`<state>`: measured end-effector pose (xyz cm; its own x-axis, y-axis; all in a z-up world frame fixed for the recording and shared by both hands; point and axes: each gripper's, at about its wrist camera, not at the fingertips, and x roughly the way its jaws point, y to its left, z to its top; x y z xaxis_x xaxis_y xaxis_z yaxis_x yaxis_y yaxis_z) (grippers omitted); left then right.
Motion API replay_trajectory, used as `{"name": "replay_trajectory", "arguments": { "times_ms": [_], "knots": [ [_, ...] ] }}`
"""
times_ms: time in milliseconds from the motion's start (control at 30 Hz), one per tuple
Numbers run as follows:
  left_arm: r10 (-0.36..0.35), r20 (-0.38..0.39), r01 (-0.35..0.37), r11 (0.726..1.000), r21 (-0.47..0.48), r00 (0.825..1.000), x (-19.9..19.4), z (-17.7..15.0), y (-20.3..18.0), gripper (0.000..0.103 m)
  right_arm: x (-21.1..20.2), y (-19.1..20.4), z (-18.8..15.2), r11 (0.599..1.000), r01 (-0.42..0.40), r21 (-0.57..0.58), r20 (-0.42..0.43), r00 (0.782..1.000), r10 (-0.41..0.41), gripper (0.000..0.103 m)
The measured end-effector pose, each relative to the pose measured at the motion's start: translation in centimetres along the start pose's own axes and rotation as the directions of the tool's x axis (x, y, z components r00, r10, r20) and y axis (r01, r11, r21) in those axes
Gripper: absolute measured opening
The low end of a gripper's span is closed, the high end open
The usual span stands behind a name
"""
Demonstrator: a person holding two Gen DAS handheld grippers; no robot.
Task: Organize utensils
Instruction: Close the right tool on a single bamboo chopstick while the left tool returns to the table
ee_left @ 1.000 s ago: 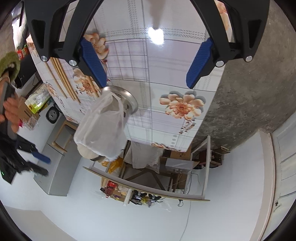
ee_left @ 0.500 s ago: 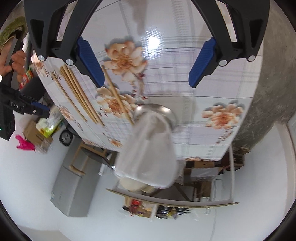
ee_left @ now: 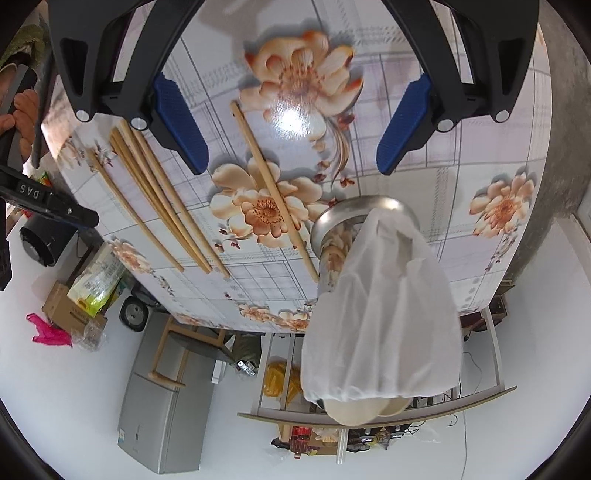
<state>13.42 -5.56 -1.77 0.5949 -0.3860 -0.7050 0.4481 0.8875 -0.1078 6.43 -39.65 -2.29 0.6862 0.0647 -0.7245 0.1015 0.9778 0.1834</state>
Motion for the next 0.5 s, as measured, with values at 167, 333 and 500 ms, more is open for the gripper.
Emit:
{"name": "replay_trajectory", "arguments": {
  "times_ms": [167, 333, 500],
  "knots": [
    [0.031, -0.044, -0.03, 0.999, 0.024, 0.999, 2.6, 1.2, -0.8, 0.09, 2.4, -0.3, -0.3, 0.999, 0.029, -0.033, -0.053, 0.998, -0.03, 0.02],
    [0.05, -0.105, -0.043, 0.997, 0.067, 0.993, 5.3, 1.6, -1.9, 0.077, 3.9, -0.5, -0.6, 0.996, 0.063, -0.058, -0.084, 0.994, -0.068, 0.015],
    [0.082, -0.16, -0.064, 0.992, 0.113, 0.984, 7.6, 1.5, -2.7, 0.061, 4.7, -0.8, -0.9, 0.997, 0.065, -0.048, -0.106, 0.992, -0.069, 0.012]
  ]
}}
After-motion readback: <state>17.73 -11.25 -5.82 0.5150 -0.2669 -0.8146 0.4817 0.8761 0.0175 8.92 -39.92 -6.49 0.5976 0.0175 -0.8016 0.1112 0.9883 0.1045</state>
